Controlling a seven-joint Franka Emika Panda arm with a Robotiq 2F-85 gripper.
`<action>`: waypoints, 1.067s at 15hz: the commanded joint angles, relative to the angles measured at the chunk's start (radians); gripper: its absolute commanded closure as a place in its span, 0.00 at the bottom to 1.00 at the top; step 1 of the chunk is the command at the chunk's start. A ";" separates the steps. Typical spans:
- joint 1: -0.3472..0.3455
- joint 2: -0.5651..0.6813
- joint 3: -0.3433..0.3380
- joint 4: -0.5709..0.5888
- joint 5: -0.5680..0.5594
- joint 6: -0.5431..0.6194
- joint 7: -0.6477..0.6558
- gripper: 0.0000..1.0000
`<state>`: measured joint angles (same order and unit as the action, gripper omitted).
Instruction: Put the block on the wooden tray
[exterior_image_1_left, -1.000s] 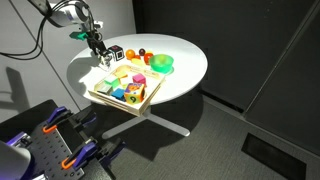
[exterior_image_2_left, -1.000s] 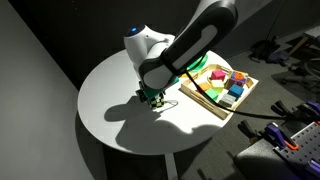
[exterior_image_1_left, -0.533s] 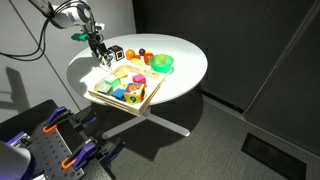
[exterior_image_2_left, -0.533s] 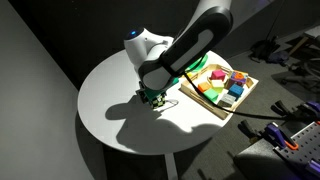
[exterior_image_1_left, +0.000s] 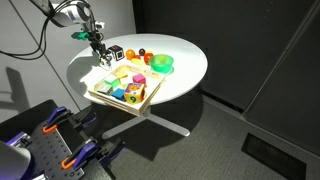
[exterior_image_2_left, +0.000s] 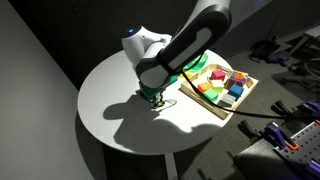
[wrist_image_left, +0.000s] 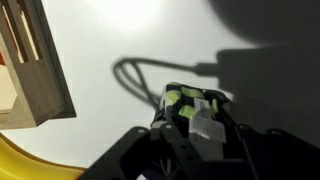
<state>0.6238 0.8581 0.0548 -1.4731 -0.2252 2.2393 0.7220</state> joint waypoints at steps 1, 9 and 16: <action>-0.001 -0.021 0.005 0.013 0.018 -0.063 -0.032 0.87; -0.033 -0.105 0.035 -0.006 0.054 -0.234 -0.121 0.92; -0.066 -0.193 0.037 -0.052 0.062 -0.297 -0.122 0.92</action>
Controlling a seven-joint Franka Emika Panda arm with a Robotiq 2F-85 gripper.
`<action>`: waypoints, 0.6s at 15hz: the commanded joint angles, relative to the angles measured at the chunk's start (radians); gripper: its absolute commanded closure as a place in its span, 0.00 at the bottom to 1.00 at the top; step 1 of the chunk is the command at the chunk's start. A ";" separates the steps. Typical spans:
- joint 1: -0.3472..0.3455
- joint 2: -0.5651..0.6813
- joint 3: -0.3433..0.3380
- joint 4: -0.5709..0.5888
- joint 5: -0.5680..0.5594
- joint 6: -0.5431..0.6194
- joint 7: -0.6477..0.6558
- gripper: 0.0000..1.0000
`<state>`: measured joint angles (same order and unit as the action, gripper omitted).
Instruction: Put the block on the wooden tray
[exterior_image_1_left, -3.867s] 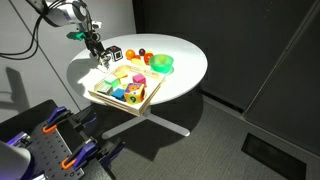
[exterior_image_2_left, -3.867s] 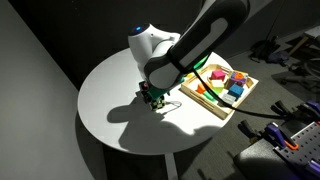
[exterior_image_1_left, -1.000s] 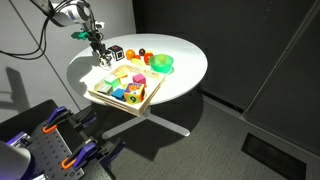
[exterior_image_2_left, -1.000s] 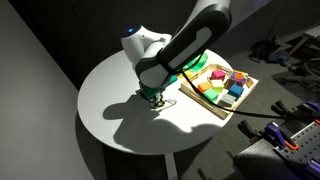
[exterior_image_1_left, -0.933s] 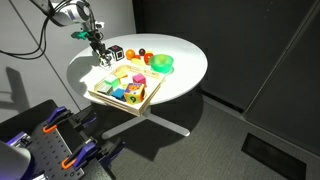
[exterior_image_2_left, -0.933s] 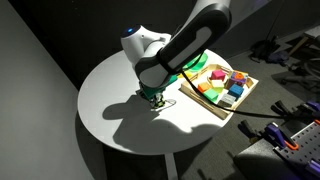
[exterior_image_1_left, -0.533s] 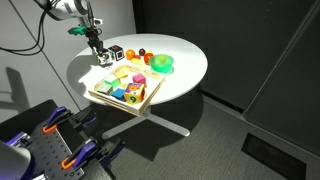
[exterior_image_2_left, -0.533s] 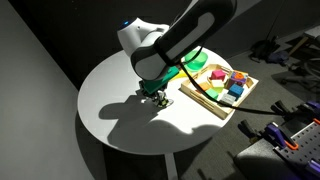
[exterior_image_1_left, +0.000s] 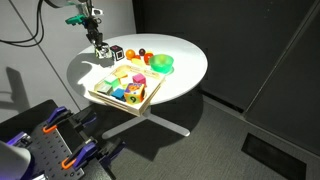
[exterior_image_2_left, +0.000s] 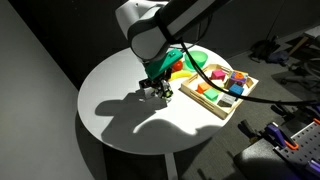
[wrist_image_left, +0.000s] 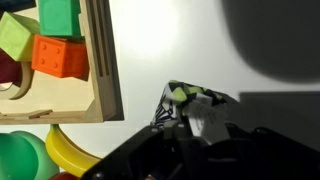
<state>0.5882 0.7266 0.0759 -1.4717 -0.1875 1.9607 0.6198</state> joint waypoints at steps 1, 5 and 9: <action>-0.038 -0.071 0.017 -0.062 0.026 -0.015 -0.020 0.91; -0.073 -0.123 0.022 -0.129 0.034 -0.005 -0.010 0.91; -0.111 -0.191 0.025 -0.223 0.045 0.016 0.001 0.91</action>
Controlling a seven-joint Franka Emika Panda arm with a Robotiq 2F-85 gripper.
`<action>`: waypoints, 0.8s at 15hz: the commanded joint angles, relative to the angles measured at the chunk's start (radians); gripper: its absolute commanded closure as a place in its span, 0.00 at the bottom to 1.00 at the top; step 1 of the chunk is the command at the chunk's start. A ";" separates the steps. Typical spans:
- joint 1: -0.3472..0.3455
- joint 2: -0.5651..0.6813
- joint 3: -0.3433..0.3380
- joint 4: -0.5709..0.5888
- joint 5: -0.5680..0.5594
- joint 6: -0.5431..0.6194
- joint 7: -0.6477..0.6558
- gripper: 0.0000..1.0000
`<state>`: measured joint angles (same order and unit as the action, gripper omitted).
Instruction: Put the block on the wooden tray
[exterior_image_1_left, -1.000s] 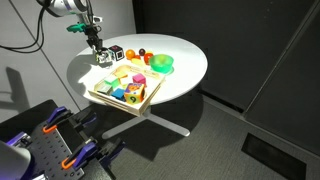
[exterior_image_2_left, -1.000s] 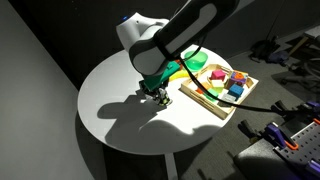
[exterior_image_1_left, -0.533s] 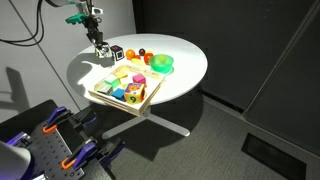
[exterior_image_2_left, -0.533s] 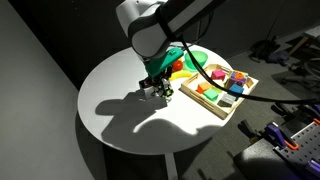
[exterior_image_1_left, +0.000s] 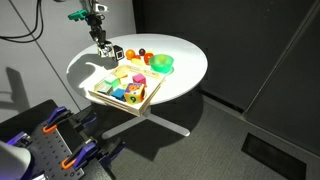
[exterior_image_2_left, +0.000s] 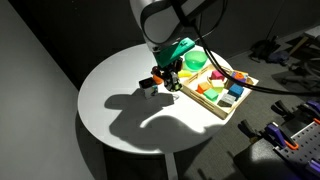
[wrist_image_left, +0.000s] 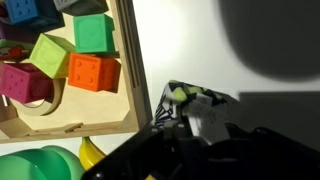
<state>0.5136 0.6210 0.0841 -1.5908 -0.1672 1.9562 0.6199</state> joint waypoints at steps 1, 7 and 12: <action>-0.044 -0.103 0.017 -0.129 0.026 0.027 0.003 0.91; -0.096 -0.226 0.015 -0.330 0.038 0.130 0.021 0.91; -0.136 -0.309 0.004 -0.503 0.019 0.256 0.061 0.91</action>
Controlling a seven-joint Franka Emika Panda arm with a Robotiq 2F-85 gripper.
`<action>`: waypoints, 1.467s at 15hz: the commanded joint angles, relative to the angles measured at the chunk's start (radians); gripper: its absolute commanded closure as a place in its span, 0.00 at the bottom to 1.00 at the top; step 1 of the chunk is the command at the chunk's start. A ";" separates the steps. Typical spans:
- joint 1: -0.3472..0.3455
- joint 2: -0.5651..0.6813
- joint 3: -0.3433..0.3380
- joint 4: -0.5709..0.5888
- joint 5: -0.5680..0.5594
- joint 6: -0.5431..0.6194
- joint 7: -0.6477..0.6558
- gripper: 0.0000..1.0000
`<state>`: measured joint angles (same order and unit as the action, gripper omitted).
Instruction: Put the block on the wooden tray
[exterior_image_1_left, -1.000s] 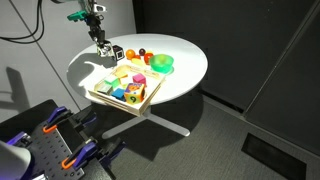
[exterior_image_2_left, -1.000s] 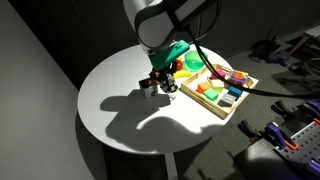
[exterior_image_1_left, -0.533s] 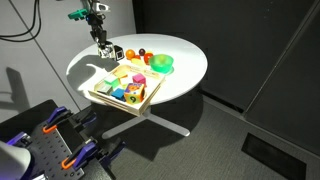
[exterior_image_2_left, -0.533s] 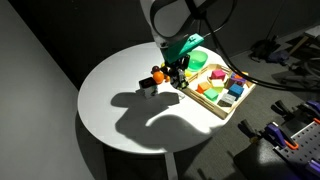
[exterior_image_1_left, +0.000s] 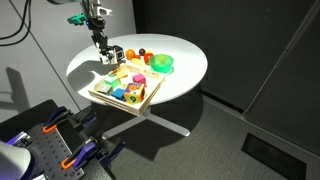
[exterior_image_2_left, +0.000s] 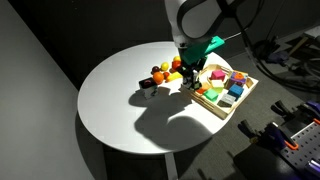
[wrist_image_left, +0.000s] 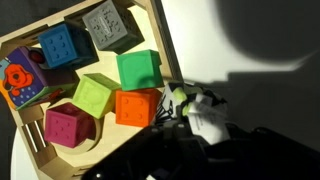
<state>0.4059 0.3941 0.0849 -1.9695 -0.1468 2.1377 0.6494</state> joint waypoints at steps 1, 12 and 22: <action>-0.035 -0.095 -0.001 -0.156 -0.010 0.102 0.040 0.92; -0.127 -0.139 -0.078 -0.310 -0.059 0.326 0.142 0.92; -0.124 -0.148 -0.112 -0.326 -0.157 0.364 0.225 0.15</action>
<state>0.2793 0.2835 -0.0292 -2.2578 -0.2614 2.4828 0.8331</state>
